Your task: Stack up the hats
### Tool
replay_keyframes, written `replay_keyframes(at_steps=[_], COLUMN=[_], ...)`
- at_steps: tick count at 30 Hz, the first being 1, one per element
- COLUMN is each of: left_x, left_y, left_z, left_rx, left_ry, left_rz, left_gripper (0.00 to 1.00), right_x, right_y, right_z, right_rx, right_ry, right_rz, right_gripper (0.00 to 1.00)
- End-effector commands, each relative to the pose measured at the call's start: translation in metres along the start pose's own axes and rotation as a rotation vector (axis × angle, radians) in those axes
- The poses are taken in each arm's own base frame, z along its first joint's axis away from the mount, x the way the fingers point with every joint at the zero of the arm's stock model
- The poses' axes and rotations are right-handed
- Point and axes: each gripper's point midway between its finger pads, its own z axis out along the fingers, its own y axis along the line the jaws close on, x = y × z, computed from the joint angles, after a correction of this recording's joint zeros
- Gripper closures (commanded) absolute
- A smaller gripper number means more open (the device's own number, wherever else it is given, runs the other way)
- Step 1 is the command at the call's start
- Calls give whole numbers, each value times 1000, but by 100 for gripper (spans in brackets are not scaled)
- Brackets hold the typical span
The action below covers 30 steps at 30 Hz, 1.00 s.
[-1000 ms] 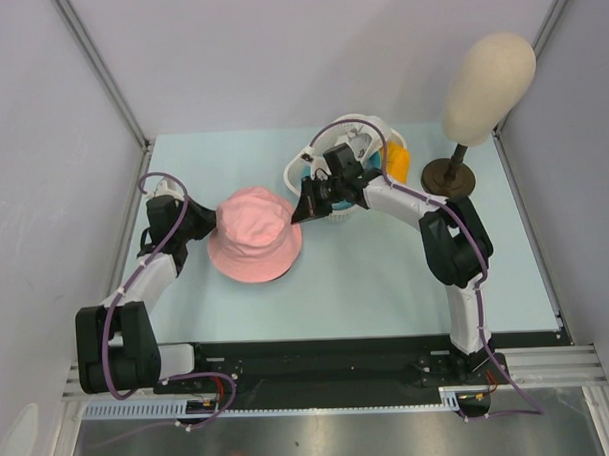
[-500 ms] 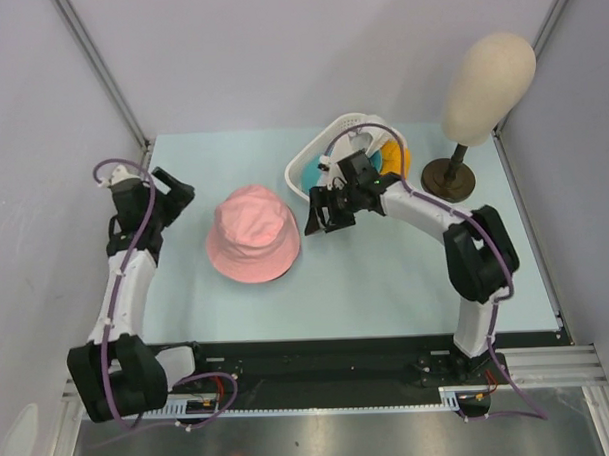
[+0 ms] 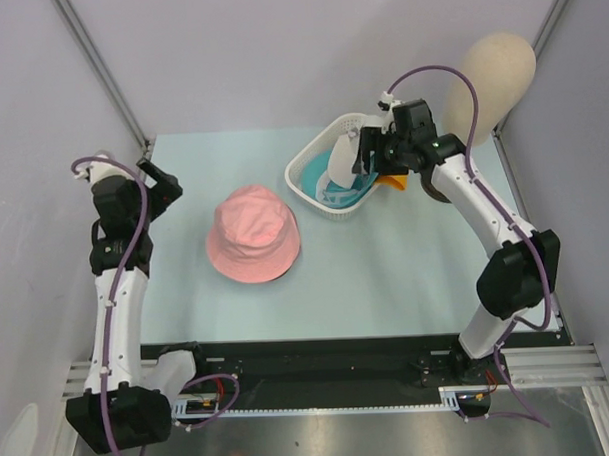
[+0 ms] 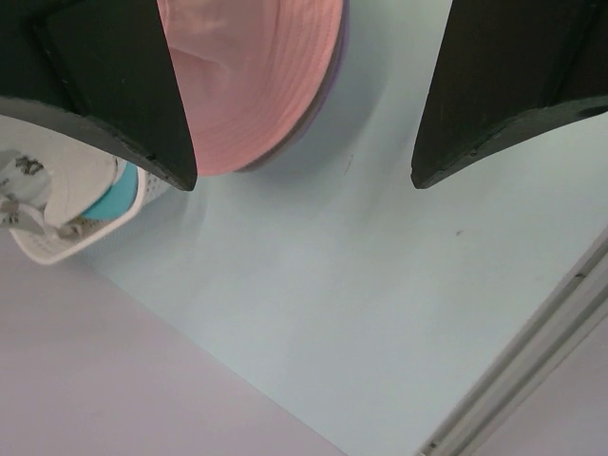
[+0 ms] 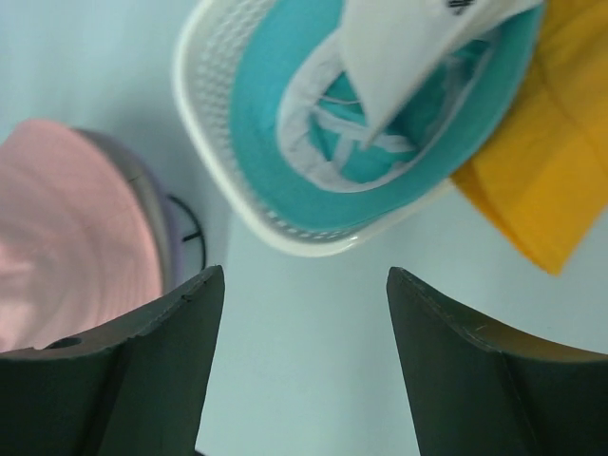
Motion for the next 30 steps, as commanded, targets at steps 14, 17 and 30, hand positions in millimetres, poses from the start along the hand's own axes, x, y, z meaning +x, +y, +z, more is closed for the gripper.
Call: replay_keyframes(at_steps=[14,17,30], left_x=[36,33,5], left_y=[-59,-62,-83], left_z=[-13,-11,-15], left_rx=[103,108,152], left_ry=[73,67,6], left_rz=[172,174,213], left_gripper=[0,0,0], right_x=[-27,-34,-22], right_y=[-71,-60,-63], right_z=[31,41,124], right_rx=[272,245,269], right_ry=[-47,-70,-10], right_rz=[146,135,137], right_gripper=[29,30,31])
